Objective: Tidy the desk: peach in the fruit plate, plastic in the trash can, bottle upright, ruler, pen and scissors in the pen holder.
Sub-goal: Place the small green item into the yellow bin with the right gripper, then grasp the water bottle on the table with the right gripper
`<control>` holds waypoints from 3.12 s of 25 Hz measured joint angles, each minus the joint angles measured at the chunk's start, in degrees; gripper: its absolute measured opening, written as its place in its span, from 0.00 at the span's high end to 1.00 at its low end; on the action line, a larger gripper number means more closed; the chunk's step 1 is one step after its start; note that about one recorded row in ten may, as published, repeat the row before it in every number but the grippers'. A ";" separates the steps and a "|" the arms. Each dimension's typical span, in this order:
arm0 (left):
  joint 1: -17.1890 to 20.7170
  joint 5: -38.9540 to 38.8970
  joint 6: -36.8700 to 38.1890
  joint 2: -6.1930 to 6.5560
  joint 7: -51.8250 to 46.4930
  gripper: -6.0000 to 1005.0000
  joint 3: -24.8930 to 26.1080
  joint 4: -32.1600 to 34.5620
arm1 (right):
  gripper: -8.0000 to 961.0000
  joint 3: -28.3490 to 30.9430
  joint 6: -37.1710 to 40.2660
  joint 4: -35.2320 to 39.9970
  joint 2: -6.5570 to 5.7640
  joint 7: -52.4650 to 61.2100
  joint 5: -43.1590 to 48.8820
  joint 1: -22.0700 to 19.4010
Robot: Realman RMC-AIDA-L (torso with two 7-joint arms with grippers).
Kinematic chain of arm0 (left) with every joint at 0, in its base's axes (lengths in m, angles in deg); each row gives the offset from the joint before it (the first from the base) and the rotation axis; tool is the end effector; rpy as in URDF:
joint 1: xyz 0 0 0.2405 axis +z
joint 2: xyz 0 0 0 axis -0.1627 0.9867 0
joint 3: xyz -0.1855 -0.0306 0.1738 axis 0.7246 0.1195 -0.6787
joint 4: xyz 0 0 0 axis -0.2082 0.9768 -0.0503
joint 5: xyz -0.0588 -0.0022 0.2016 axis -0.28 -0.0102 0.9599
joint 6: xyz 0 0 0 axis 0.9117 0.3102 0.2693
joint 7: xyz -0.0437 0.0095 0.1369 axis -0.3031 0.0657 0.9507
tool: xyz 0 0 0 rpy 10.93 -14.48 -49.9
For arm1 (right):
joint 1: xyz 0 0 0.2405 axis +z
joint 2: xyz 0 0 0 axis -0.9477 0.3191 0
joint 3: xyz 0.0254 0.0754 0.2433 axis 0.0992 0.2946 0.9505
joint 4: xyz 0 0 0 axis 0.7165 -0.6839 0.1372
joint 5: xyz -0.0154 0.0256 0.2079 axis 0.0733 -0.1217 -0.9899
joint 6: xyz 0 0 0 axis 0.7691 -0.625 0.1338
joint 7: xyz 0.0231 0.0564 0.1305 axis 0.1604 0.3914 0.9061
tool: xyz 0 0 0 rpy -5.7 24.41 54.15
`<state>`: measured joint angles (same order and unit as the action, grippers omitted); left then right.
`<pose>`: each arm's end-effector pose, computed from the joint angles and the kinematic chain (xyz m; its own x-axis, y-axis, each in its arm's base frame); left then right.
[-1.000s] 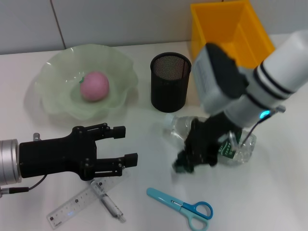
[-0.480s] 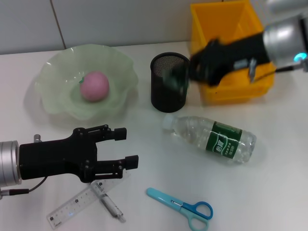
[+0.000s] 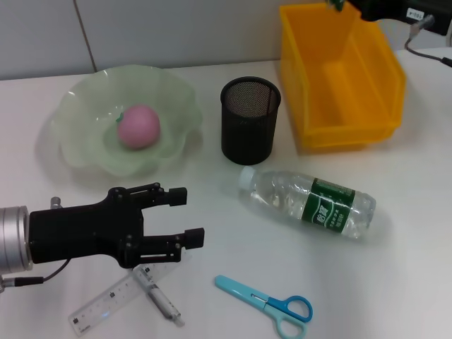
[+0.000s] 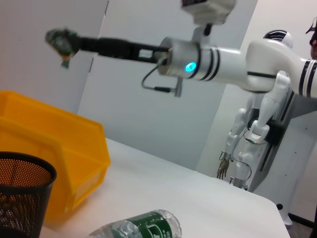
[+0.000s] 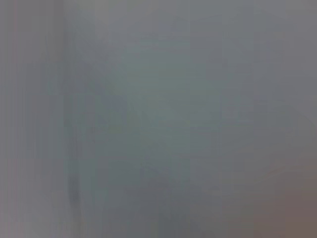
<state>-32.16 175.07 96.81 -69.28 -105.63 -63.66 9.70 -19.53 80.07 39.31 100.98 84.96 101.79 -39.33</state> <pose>-0.2371 0.2918 -0.0174 0.7600 0.3391 0.5544 0.3651 -0.9285 0.0674 0.2224 0.4254 0.0850 0.7178 -0.1563 -0.6785 -0.6252 -0.5735 -0.5293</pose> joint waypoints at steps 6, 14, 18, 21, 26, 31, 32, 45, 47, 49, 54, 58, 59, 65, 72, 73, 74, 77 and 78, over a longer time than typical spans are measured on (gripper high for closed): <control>-0.28 0.00 0.05 0.03 -0.06 0.19 0.00 0.00 | 0.87 -2.11 -11.11 -6.23 -0.19 -1.78 0.88 1.57; -0.49 0.00 0.05 0.24 -0.08 0.19 0.00 0.00 | 0.86 -5.75 -15.93 -8.91 -0.20 -4.00 1.53 2.31; -0.50 0.00 0.05 0.26 -0.08 0.19 0.00 0.00 | 0.85 -5.74 -16.20 -9.22 -0.23 -4.00 1.53 2.44; -0.50 0.00 0.04 0.24 -0.08 0.19 0.00 0.00 | 0.75 -5.63 -16.28 -9.30 -0.25 -3.86 1.53 2.46; -0.50 0.00 0.04 0.28 -0.08 0.19 0.00 0.00 | 0.53 -5.22 -16.32 -9.32 -0.27 -3.71 1.24 2.40; -0.50 0.00 0.04 0.31 -0.08 0.19 0.00 0.00 | 0.36 -4.91 -15.03 -8.52 -0.26 -3.59 -0.51 1.88; -0.49 0.00 0.04 0.31 -0.08 0.19 0.00 0.00 | 0.33 -4.89 -14.37 -8.45 -0.34 -3.58 -1.26 1.71; -0.46 -0.03 0.11 0.14 -0.08 0.19 0.00 0.01 | 0.20 -2.97 8.23 4.38 -1.56 10.35 -0.95 -2.14; -0.48 -0.13 0.13 0.08 -0.08 0.19 0.02 0.06 | 0.20 -2.94 14.50 8.47 -2.19 14.96 2.70 -2.11; -0.49 -0.14 0.16 0.08 -0.08 0.19 0.20 0.06 | 0.20 -2.84 21.66 12.21 -3.10 20.09 9.62 -0.82; -0.58 -0.22 0.23 0.08 -0.08 0.19 0.52 0.02 | 0.20 -2.86 37.90 18.72 -4.32 31.72 30.52 5.39; -0.58 -0.40 0.23 0.09 -0.08 0.19 0.59 0.08 | 0.20 -3.37 44.68 20.00 -4.54 34.36 41.83 9.60; -0.58 -0.44 0.23 0.09 -0.08 0.19 0.61 0.08 | 0.20 -3.60 45.80 19.99 -4.56 34.47 43.96 10.43; -0.57 -0.47 0.23 0.09 -0.20 0.19 1.45 0.01 | 0.20 -6.77 47.66 18.73 -4.57 34.71 52.02 13.27; -0.51 -0.47 0.31 0.09 -0.24 0.19 1.52 0.00 | 0.20 -11.29 47.40 13.76 -4.31 34.58 55.07 15.73; -0.52 -0.43 0.31 0.09 -0.24 0.19 1.52 0.00 | 0.20 -11.75 47.35 13.41 -4.21 34.52 55.24 15.87; -0.54 -0.34 0.31 0.09 -0.25 0.19 1.52 0.00 | 0.20 -12.50 47.17 12.93 -4.07 34.46 55.51 16.05; -0.59 -0.14 0.31 0.11 -0.25 0.19 1.50 0.00 | 0.20 -14.53 46.22 12.38 -3.72 34.36 56.00 16.20; -0.59 -0.14 0.31 0.11 -0.25 0.19 1.50 0.00 | 0.20 -15.43 45.75 12.13 -3.63 34.30 56.03 16.20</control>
<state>-32.74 174.93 97.13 -69.18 -105.88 -62.16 9.70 -34.96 125.81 51.44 97.35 119.26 157.82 -23.12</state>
